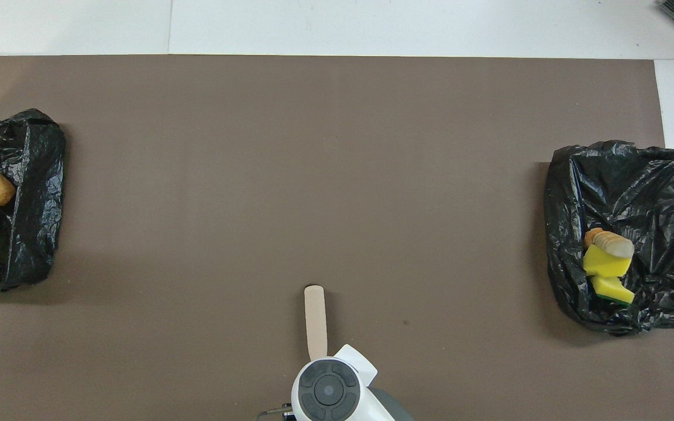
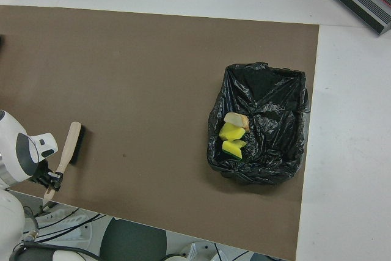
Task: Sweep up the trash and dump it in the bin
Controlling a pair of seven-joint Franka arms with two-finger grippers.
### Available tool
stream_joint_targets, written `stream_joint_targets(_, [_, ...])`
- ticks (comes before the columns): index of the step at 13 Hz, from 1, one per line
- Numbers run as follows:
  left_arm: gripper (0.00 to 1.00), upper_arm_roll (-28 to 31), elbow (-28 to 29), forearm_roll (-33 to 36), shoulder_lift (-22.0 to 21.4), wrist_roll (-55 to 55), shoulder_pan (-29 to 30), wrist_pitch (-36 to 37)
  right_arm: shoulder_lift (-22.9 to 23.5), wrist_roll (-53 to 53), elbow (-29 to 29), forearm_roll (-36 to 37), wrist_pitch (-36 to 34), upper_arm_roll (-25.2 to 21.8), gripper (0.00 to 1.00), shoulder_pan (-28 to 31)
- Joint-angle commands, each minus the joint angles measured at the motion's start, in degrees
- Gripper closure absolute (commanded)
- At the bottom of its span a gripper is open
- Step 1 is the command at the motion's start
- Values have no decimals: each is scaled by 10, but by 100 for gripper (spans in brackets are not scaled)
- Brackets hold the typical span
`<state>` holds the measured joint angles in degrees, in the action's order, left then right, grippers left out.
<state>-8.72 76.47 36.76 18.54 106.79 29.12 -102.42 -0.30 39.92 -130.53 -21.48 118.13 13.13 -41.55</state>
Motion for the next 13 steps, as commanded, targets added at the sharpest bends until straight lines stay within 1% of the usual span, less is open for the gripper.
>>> stream_joint_targets(1, [100, 8, 71, 89, -78, -63, -40, 12, 12, -8, 18, -1, -9, 2, 66, 6])
stream_joint_targets(2, [100, 7, 100, 138, -106, -95, -56, 15, 12, -7, 18, -3, -6, 3, 66, 4])
stream_joint_targets(3, [100, 6, 115, 152, -127, -117, -65, 27, 12, -6, 19, -6, -5, 3, 66, 4])
stream_joint_targets(4, [100, 3, 114, 151, -133, -117, -66, 37, 14, -5, 25, -7, -7, 2, 66, 4])
stream_joint_targets(5, [100, 0, 112, 144, -138, -116, -65, 38, 17, 2, 33, -7, -13, 2, 61, 4])
stream_joint_targets(6, [100, -2, 114, 108, -144, -116, -66, 40, 14, 4, 35, -1, -20, 0, 44, 8])
stream_joint_targets(7, [100, -2, 113, 54, -145, -119, -66, 48, 6, 3, 39, 0, -35, -2, 28, 18])
stream_joint_targets(8, [100, -2, 112, 8, -145, -120, -69, 55, -13, -1, 40, 0, -41, -2, 11, 43])
stream_joint_targets(9, [100, -2, 114, -30, -145, -121, -69, 55, -30, 2, 45, 0, -45, -2, 0, 65])
stream_joint_targets(11, [100, -2, 118, -128, -146, -135, -63, 56, -79, -5, 51, 6, -75, -3, 0, 104])
stream_joint_targets(13, [100, -1, 152, -197, -162, -194, -62, 52, -112, -17, 54, 44, -125, -3, 0, 148])
